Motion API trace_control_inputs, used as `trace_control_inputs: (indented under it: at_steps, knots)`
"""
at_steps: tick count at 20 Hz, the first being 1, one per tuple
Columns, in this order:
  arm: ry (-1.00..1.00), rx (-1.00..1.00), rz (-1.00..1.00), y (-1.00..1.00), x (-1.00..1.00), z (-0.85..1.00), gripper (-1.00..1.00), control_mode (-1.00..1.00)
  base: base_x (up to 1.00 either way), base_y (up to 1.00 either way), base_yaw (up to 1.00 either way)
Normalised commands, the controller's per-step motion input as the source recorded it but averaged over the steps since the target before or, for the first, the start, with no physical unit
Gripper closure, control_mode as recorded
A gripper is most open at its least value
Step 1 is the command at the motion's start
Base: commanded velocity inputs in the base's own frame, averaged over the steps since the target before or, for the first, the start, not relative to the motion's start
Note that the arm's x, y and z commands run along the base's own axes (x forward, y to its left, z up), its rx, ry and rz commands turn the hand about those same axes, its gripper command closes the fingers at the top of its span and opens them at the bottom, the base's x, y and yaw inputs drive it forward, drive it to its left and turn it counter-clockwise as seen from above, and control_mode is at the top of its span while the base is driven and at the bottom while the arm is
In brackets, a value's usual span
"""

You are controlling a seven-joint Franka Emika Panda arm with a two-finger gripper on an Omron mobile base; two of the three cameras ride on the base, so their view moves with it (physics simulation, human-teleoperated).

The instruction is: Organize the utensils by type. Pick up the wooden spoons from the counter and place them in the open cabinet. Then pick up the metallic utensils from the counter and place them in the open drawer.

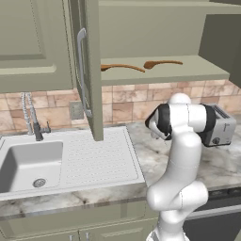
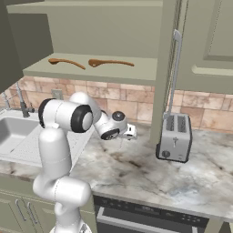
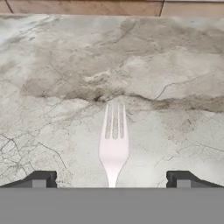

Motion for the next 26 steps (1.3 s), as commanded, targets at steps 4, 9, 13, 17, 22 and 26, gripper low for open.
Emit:
trace_control_inputs:
  at_steps: [4, 9, 13, 17, 22, 26]
  knots:
    - [0.09, 0.0, 0.0, 0.02, 0.0, -0.16, -1.0, -1.0, 0.0, 0.0, 0.0]
    - [0.07, 0.0, 0.0, 0.0, 0.0, -0.26, -1.0, -1.0, 0.0, 0.0, 0.0]
    - [0.05, 0.0, 0.0, 0.0, 0.04, -0.23, -1.0, -1.0, 0.0, 0.0, 0.0]
    - [0.03, 0.0, 0.0, 0.0, 0.05, -0.19, -1.0, -1.0, 0.0, 0.0, 0.0]
    - [0.01, 0.0, 0.01, 0.0, -0.05, -0.32, -1.0, -1.0, 0.0, 0.0, 0.0]
    - [0.01, 0.0, 0.0, 0.0, -0.13, -0.44, -1.0, -1.0, 0.0, 0.0, 0.0]
